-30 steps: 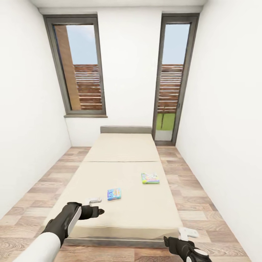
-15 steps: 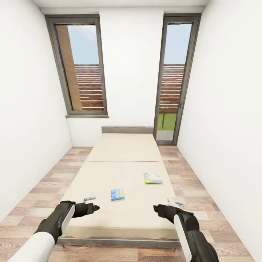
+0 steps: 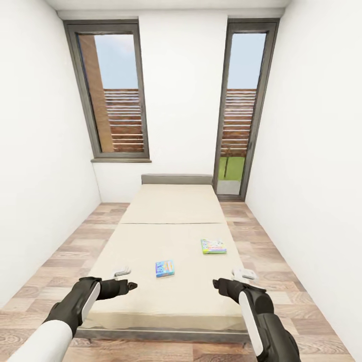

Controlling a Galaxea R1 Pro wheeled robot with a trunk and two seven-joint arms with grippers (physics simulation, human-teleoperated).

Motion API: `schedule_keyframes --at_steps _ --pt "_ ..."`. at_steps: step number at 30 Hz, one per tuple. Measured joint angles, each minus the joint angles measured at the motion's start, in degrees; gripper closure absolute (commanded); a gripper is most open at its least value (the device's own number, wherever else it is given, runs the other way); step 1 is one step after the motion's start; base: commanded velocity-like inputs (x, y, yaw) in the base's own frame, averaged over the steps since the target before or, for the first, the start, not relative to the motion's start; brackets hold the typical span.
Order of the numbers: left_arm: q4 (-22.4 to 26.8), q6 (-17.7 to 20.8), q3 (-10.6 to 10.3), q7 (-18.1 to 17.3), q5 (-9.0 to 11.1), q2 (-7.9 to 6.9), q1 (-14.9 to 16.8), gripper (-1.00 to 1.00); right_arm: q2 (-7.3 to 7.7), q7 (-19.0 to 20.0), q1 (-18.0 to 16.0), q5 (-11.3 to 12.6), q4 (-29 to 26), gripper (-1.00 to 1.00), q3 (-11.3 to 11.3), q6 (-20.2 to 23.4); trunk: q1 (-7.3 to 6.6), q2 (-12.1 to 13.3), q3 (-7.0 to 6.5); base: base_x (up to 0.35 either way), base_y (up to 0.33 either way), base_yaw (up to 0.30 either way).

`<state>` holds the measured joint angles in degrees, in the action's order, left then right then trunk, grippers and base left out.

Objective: Put all the toys in the child's room - the three board games (two on the bed and one on the table), the two jigsaw puzzles on the table, and the tennis ball on the table - inside the toy box on the table in the child's room.

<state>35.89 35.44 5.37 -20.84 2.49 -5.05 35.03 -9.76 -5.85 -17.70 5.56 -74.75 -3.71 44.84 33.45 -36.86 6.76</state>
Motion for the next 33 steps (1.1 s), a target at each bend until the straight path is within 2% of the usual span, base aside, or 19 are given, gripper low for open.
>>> schedule_keyframes --at_steps 7,11,14,18,23,26,33 --pt "0.0 0.1 0.1 0.0 0.0 -0.17 0.0 -1.0 -0.16 -0.1 0.0 0.0 -0.7 -1.0 0.1 0.2 0.0 0.0 0.0 0.0 0.162 0.0" --pt "0.0 0.1 0.1 -0.1 0.0 -0.29 0.0 -1.0 -0.19 -0.4 -0.3 0.0 -3.3 -1.0 0.2 1.0 0.0 0.0 0.0 0.0 0.115 0.0" --pt "0.0 0.0 0.1 -0.1 0.1 -0.37 0.0 -1.0 -0.2 -1.0 -2.2 0.0 -4.4 -1.0 0.3 2.8 0.0 0.0 0.0 0.0 0.035 0.0" --pt "0.1 -0.1 0.1 -0.1 0.0 -0.43 0.0 -1.0 -0.2 -2.6 -4.6 -0.1 -2.9 -1.0 0.4 3.6 0.0 0.0 0.0 0.0 0.011 0.0" --pt "0.6 0.0 0.1 -0.1 0.1 -0.54 0.0 -1.0 -0.19 -6.7 -7.5 0.0 -1.2 -1.0 1.0 4.3 0.0 0.0 0.0 0.0 0.037 0.0" --pt "0.8 0.1 0.1 -0.1 0.1 -0.7 0.0 -1.0 -0.19 -8.1 -8.3 0.5 -0.7 -1.0 1.2 4.4 0.0 0.0 0.0 0.0 0.183 0.0" --pt "1.2 0.1 0.1 -0.2 0.1 -0.83 0.0 -1.0 -0.22 -8.8 -8.8 3.9 -0.3 -1.0 3.7 4.4 0.0 0.0 0.0 0.0 0.122 0.0"
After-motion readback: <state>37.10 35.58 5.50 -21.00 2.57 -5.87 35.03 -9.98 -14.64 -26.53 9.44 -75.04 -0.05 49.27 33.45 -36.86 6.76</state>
